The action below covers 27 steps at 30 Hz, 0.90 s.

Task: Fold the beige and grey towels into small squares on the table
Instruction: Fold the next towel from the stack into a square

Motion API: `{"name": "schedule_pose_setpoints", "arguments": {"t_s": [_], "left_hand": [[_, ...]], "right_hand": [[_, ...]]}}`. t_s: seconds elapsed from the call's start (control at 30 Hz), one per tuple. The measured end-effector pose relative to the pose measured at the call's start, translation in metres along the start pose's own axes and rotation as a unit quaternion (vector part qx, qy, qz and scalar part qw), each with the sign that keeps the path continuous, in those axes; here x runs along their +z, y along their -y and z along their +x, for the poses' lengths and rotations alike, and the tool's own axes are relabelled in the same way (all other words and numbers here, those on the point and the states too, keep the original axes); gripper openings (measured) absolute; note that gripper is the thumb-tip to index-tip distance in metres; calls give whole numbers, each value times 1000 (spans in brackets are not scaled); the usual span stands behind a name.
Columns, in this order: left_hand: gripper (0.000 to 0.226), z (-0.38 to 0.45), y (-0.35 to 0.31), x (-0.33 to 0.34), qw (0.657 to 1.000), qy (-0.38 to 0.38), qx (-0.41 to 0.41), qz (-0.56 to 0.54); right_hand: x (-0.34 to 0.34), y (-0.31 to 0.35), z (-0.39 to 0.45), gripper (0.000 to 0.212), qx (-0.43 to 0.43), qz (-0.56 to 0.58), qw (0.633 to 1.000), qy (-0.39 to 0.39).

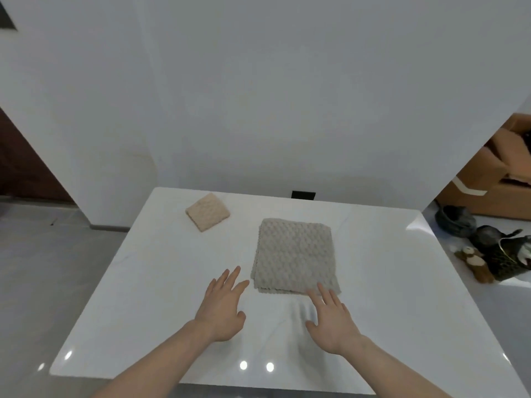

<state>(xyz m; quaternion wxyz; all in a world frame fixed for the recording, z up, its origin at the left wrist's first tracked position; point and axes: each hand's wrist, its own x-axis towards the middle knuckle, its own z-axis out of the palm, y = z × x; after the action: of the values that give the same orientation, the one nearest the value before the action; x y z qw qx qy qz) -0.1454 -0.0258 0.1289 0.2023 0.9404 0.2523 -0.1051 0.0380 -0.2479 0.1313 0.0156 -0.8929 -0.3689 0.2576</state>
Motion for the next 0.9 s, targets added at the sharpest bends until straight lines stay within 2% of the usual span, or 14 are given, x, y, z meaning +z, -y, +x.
{"name": "schedule_pose_setpoints", "arguments": {"t_s": [0.13, 0.4, 0.7, 0.83, 0.9], "left_hand": [[74, 3, -31, 16, 1000, 5, -20, -8], [65, 20, -62, 25, 998, -41, -6, -52], [64, 99, -39, 41, 1000, -12, 25, -12], [64, 154, -13, 85, 997, -19, 71, 23], [68, 172, 2, 117, 994, -38, 95, 27]], "right_hand": [[1, -32, 6, 76, -2, 13, 1000, 9], [3, -57, 22, 77, -2, 35, 999, 12], [17, -52, 81, 73, -10, 73, 995, -66], [47, -67, 134, 69, -19, 71, 990, -118], [71, -76, 157, 73, -31, 66, 990, -120]]}}
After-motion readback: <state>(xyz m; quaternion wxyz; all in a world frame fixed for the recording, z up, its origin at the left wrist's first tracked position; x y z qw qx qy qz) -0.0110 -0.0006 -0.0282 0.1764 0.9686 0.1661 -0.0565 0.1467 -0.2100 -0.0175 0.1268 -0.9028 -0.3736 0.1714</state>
